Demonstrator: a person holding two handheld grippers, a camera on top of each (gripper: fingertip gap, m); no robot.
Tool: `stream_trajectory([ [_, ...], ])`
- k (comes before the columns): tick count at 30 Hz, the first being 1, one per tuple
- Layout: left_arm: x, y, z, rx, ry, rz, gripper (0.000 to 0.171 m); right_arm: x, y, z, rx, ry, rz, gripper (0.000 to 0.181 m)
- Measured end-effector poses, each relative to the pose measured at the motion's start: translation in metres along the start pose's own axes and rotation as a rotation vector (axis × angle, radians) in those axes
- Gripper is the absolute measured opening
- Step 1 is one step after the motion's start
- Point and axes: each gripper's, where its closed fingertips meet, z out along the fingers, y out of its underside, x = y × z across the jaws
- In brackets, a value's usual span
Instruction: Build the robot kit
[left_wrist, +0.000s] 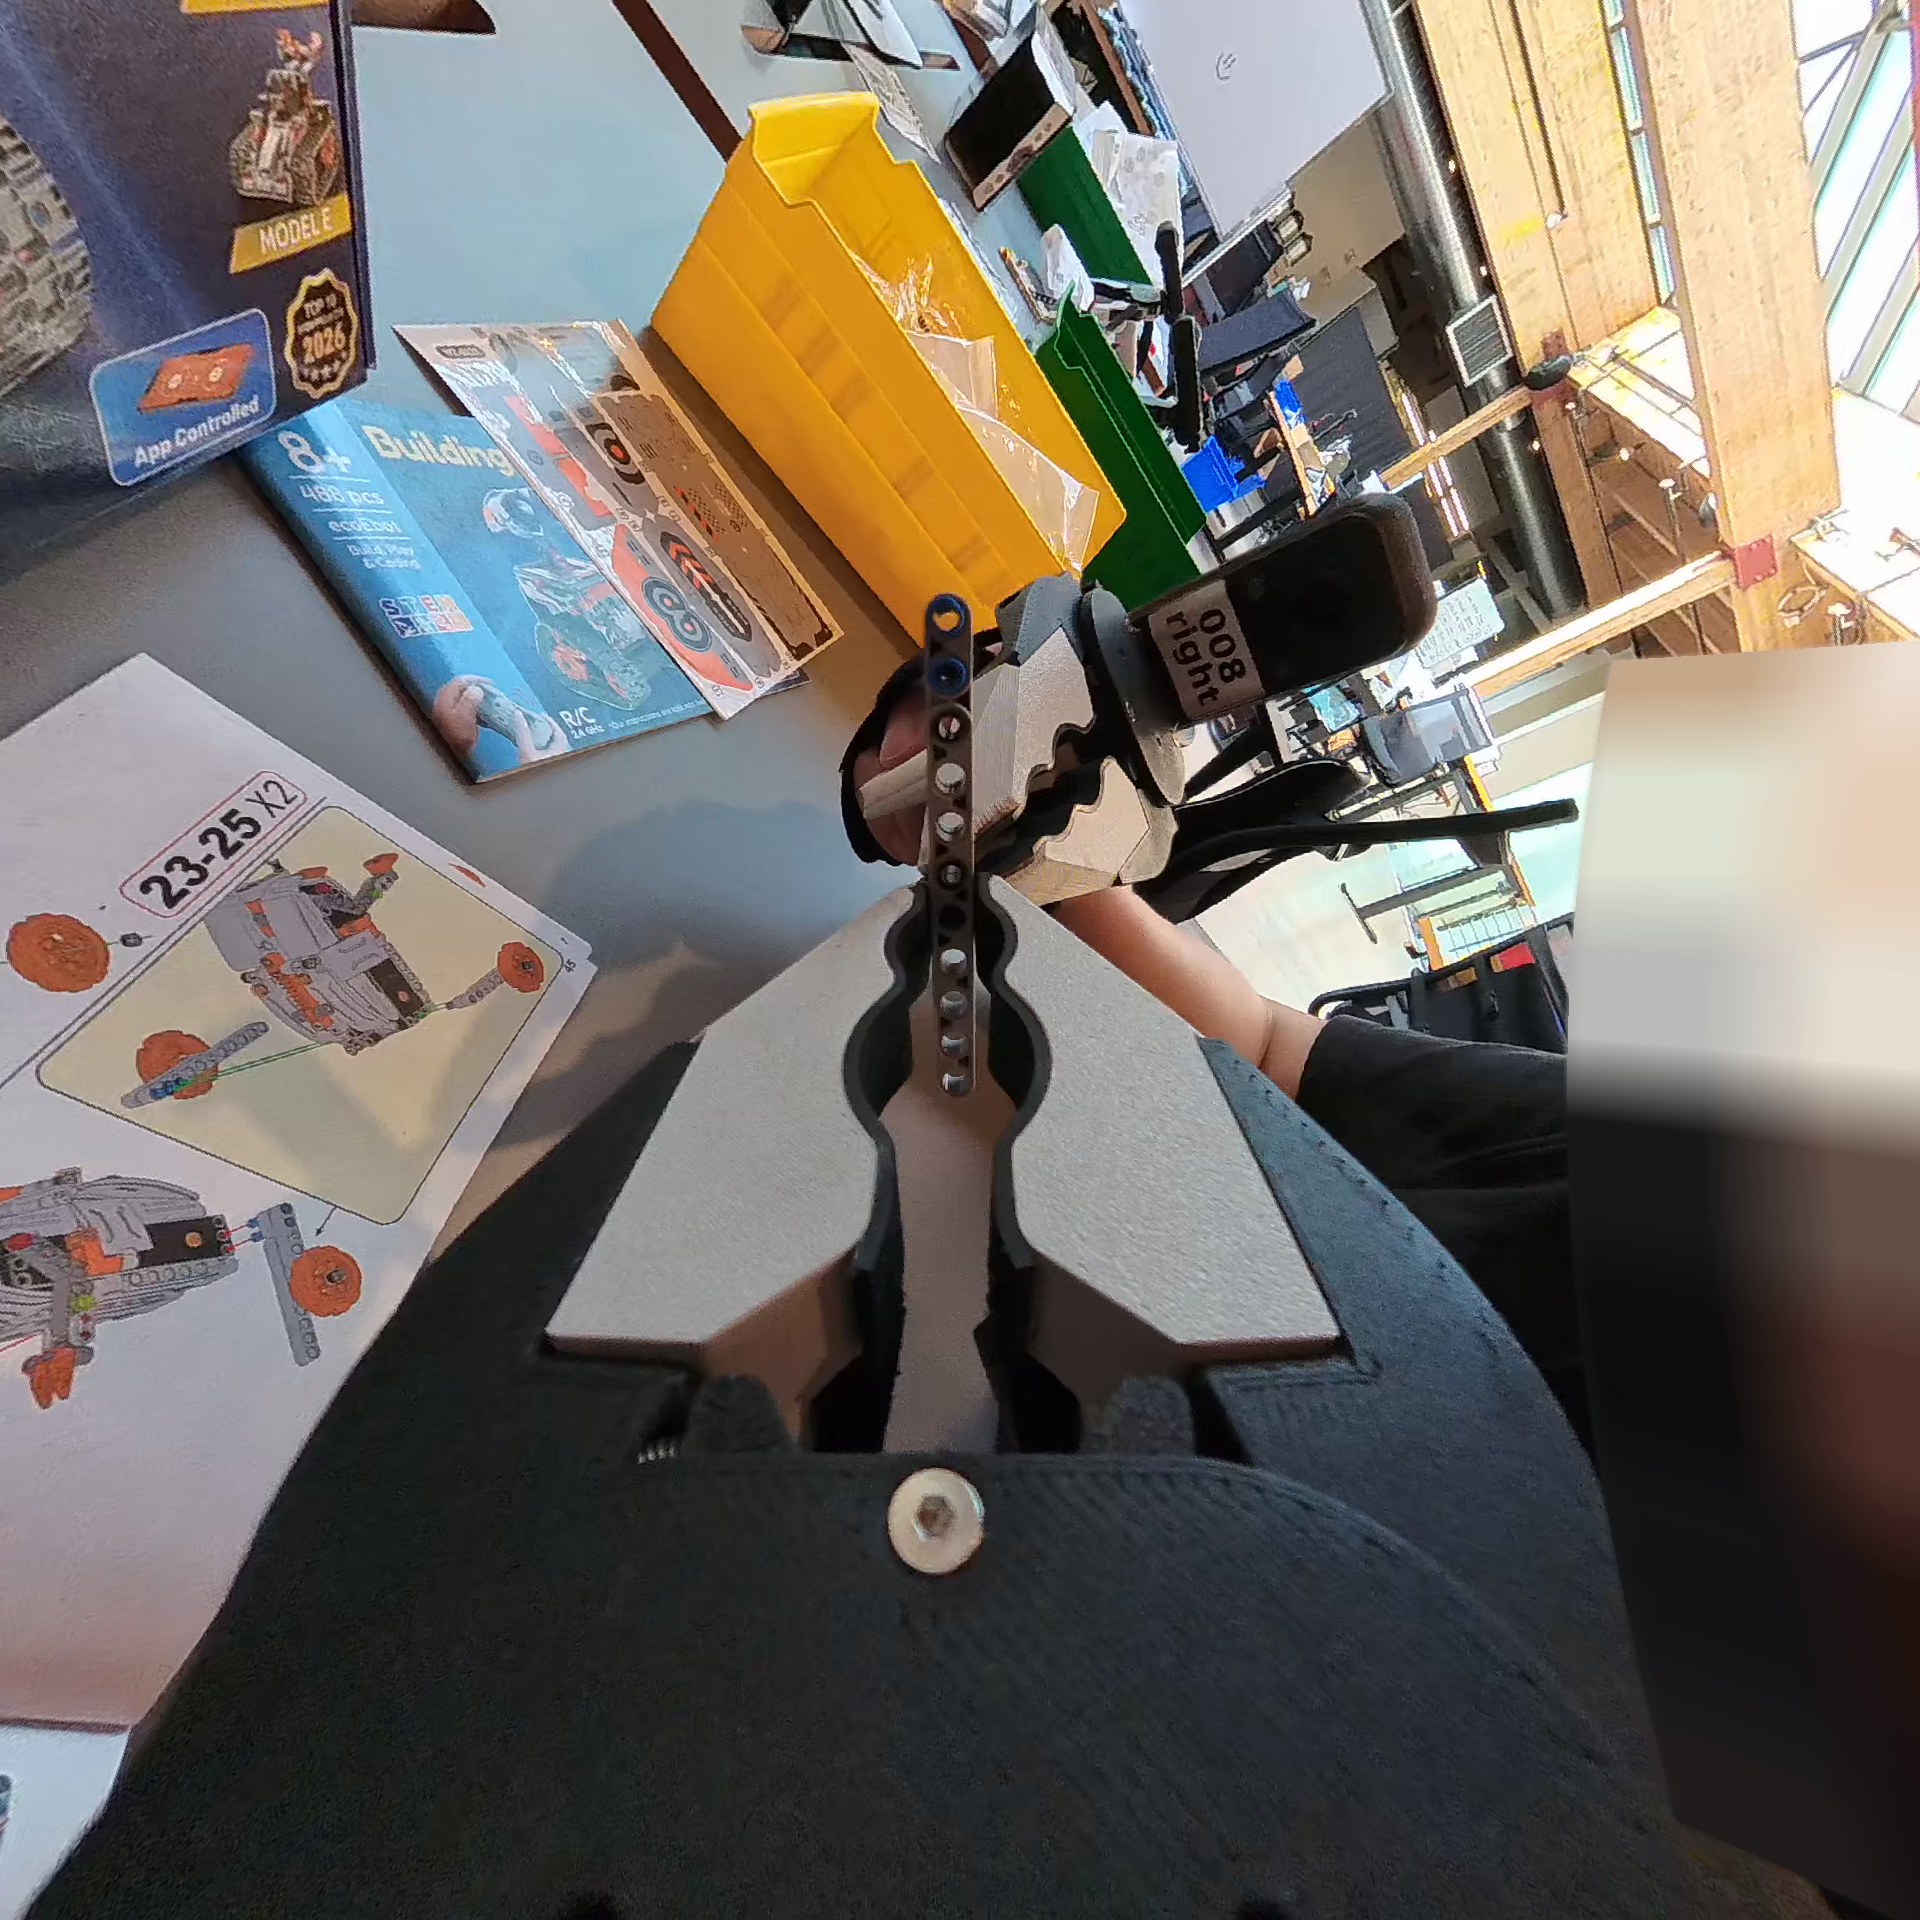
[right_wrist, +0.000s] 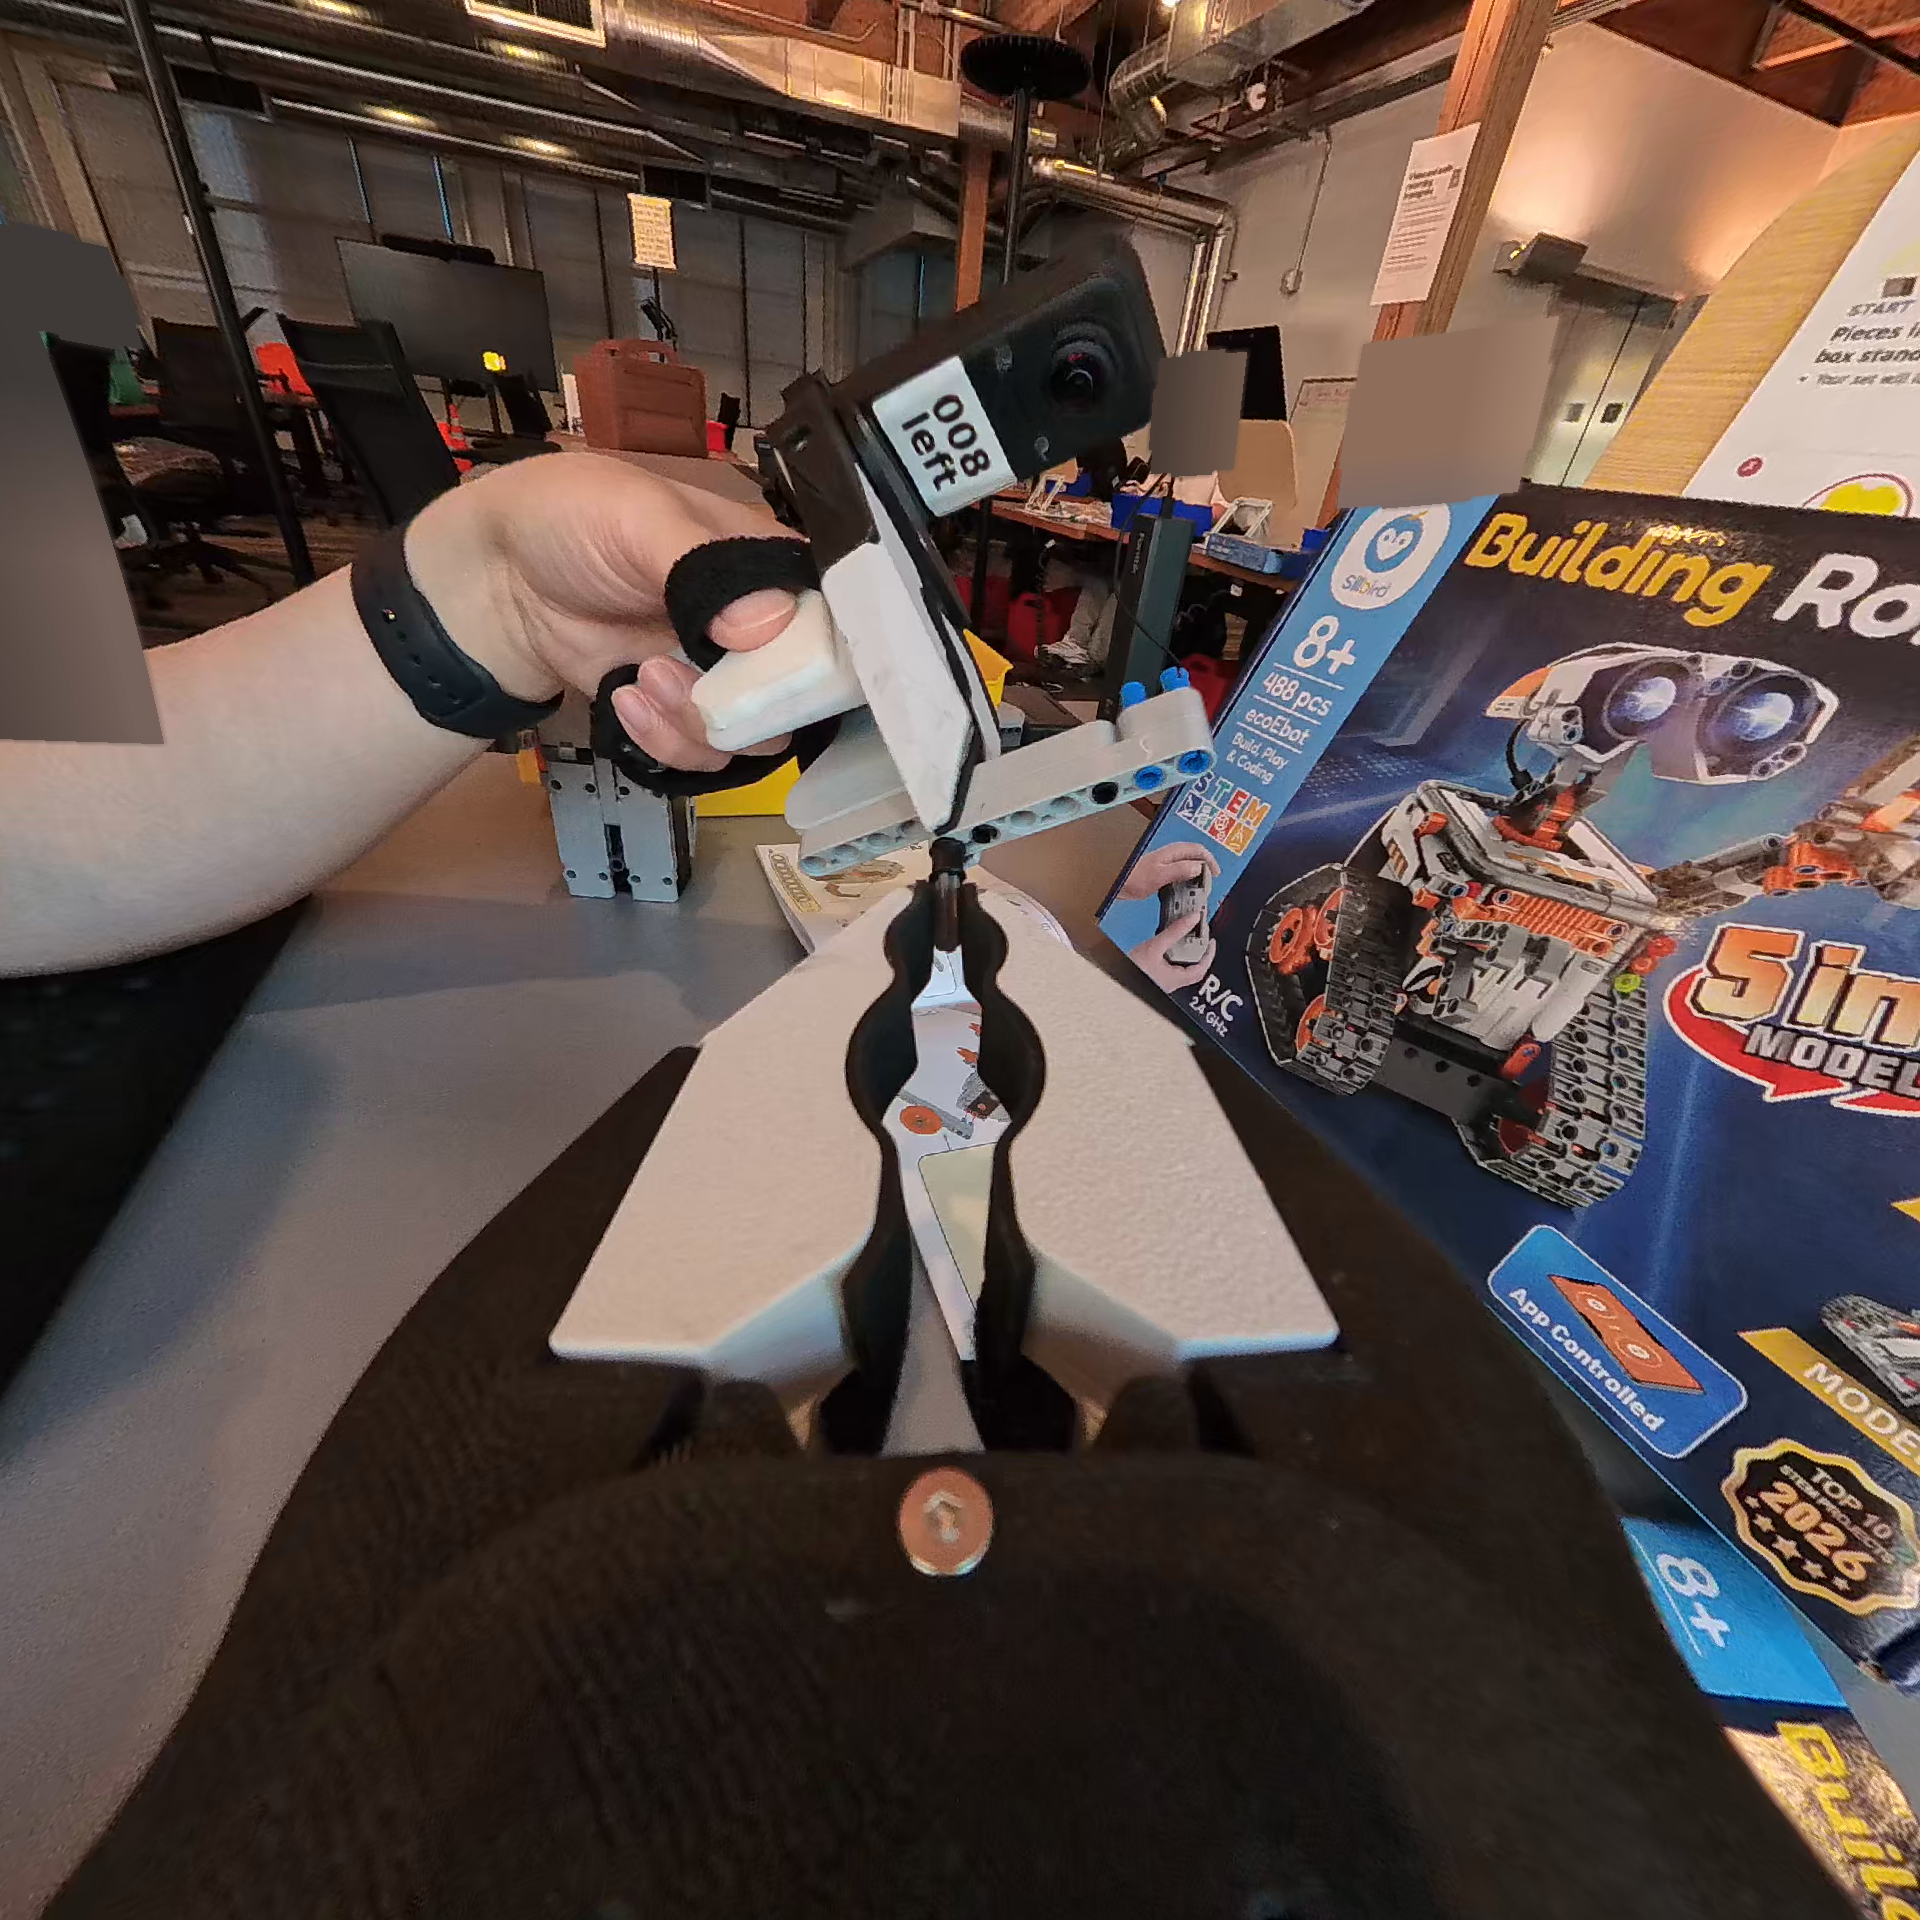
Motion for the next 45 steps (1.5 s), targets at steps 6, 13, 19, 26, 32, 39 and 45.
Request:
stream_trajectory([
  [6, 0.004, 0.000, -0.001, 0.000, 0.021, 0.015, 0.009, -0.001, -0.002, -0.001, 0.001, 0.006, -0.022, 0.003],
  [13, 0.004, 0.002, -0.002, -0.019, 0.005, 0.047, 0.010, -0.003, -0.001, 0.000, -0.002, 0.000, -0.030, 0.003],
  [19, 0.003, 0.002, -0.004, -0.018, -0.003, 0.050, 0.009, -0.005, 0.000, 0.001, -0.013, -0.001, -0.040, 0.003],
  [26, -0.001, 0.009, 0.001, -0.063, -0.039, 0.083, 0.006, -0.006, 0.002, 0.002, -0.024, -0.008, -0.043, 0.002],
  [32, -0.001, 0.010, -0.001, -0.068, -0.034, 0.080, 0.006, -0.007, 0.002, 0.003, -0.026, -0.006, -0.053, 0.003],
  [39, -0.003, -0.009, -0.015, 0.038, -0.070, 0.082, 0.005, 0.013, -0.011, -0.006, 0.037, 0.153, -0.122, 0.023],
  [45, -0.016, -0.025, -0.048, 0.146, -0.178, 0.073, 0.005, 0.033, -0.001, -0.013, 0.012, 0.231, -0.075, 0.023],
])
